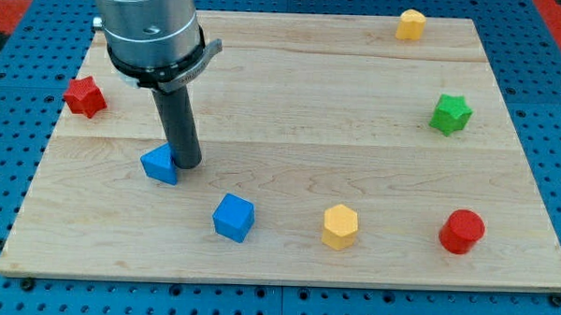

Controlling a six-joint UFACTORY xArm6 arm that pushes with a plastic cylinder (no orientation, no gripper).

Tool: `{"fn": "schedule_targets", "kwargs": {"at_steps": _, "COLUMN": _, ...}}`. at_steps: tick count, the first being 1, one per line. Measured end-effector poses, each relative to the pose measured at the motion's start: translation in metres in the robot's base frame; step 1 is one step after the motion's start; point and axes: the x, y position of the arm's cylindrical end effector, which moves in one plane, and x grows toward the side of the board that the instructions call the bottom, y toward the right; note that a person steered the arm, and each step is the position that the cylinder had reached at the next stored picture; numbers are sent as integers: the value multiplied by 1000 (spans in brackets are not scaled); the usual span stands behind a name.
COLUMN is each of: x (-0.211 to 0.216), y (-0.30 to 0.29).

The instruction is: Move the blue triangle towards the bottom left side of the board

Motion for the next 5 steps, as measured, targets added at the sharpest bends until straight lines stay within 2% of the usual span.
{"fn": "schedule_targets", "kwargs": {"at_steps": 2, "x": -9, "y": -23}}
{"fn": "schedule_targets", "kwargs": {"at_steps": 3, "x": 18, "y": -28}}
{"fn": "schedule_targets", "kwargs": {"at_steps": 4, "x": 12, "y": -73}}
{"fn": "schedule_targets", "kwargs": {"at_steps": 5, "x": 10, "y": -94}}
